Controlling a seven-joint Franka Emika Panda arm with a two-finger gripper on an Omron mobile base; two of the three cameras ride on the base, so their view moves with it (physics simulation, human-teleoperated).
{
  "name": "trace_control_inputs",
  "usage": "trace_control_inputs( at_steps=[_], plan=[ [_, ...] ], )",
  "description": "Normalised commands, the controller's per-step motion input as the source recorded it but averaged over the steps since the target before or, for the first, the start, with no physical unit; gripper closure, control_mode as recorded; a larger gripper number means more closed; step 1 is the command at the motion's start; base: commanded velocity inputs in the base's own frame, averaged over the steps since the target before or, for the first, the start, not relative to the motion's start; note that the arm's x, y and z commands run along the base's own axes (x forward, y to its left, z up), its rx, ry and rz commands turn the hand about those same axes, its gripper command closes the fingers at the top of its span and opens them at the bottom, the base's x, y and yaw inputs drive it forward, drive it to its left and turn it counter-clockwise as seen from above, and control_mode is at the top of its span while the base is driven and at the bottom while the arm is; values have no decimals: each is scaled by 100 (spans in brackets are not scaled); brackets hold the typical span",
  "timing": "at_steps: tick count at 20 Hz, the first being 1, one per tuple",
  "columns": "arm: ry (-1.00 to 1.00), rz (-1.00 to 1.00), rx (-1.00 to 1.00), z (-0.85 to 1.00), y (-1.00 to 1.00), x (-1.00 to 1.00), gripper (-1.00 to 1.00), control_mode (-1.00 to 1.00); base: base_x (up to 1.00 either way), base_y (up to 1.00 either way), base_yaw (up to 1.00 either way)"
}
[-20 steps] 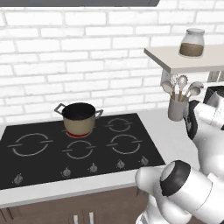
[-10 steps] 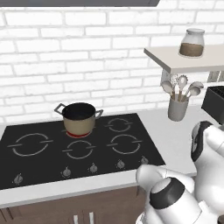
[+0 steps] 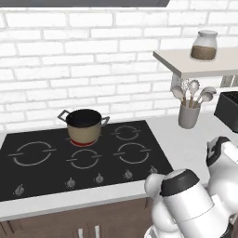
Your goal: Put the sweet potato and potato in the pot. Retrieve the spatula and lightly stir the vegetables in the pot.
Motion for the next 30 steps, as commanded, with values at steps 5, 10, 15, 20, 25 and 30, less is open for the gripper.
trace_control_inputs(
  at_steps=[5, 10, 15, 20, 25, 30],
  plan=[
    [-12, -17, 13, -18, 0, 3, -100, -100, 0, 0, 0],
    [0, -24, 13, -7, 0, 14, -100, -100, 0, 0, 0],
    [1, -19, 14, 0, 1, 24, -100, -100, 0, 0, 0],
    [0, -11, 6, -8, 25, 7, -100, -100, 0, 0, 0],
    [0, -7, 2, -2, 34, 26, -100, -100, 0, 0, 0],
    [1, -6, 5, -18, 1, 42, -100, -100, 0, 0, 0]
  ],
)
